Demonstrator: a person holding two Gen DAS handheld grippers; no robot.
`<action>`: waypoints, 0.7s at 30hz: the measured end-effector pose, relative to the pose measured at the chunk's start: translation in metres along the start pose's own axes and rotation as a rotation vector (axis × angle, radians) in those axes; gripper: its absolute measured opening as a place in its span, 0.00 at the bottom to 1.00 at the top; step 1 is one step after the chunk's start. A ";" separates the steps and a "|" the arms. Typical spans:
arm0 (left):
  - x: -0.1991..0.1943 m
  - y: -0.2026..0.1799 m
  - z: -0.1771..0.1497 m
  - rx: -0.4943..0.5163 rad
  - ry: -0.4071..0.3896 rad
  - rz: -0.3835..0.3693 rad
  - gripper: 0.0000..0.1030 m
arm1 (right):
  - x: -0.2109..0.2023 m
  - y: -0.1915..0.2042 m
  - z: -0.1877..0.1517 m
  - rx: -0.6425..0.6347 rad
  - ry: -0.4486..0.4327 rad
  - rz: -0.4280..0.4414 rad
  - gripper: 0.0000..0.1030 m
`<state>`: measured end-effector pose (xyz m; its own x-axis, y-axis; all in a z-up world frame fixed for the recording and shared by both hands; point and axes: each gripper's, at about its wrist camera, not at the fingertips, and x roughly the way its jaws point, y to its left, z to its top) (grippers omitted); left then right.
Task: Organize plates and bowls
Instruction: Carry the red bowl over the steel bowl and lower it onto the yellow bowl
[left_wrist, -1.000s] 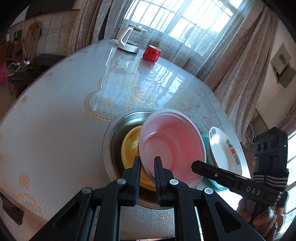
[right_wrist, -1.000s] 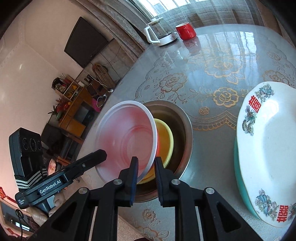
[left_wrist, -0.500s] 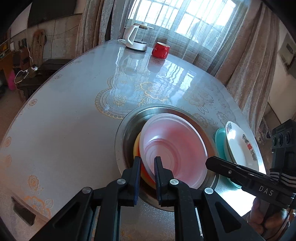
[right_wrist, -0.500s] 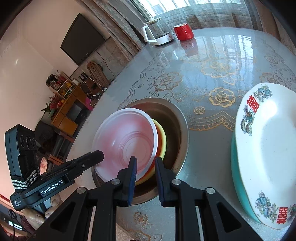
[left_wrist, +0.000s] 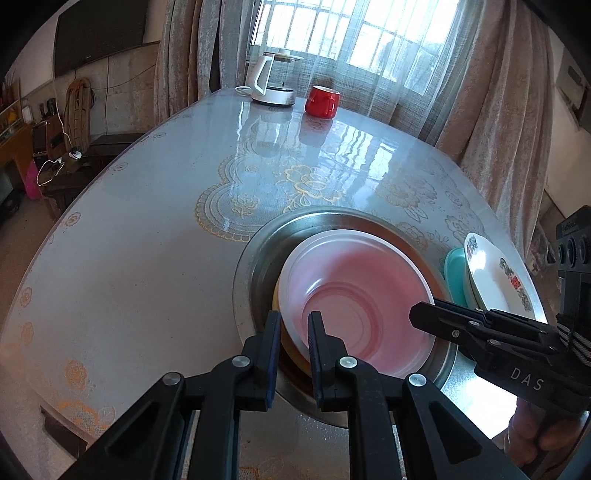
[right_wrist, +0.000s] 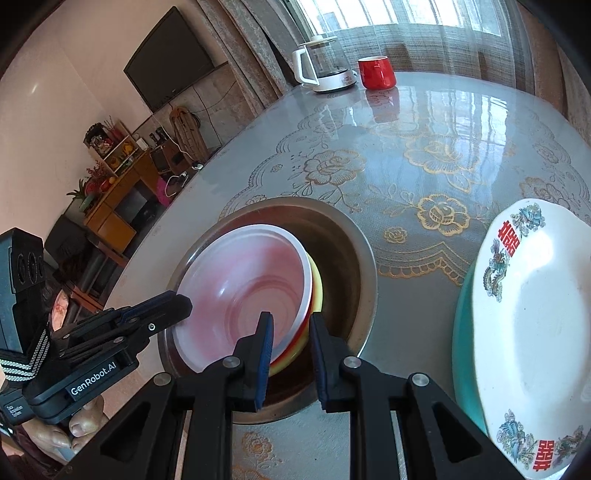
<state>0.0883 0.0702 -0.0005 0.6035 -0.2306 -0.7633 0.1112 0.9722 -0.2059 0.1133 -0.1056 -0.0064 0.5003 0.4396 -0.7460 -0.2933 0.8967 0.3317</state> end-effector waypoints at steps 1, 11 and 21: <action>0.000 -0.001 -0.001 0.004 -0.001 0.004 0.14 | 0.000 0.001 0.000 -0.009 -0.001 -0.008 0.19; 0.006 -0.007 -0.001 0.028 -0.013 0.038 0.16 | 0.006 0.003 0.006 -0.059 -0.010 -0.057 0.18; 0.007 -0.013 -0.002 0.043 -0.020 0.053 0.17 | 0.007 0.006 0.006 -0.093 -0.023 -0.084 0.17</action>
<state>0.0896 0.0562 -0.0039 0.6248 -0.1780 -0.7603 0.1120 0.9840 -0.1383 0.1197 -0.0971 -0.0060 0.5441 0.3654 -0.7552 -0.3233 0.9220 0.2132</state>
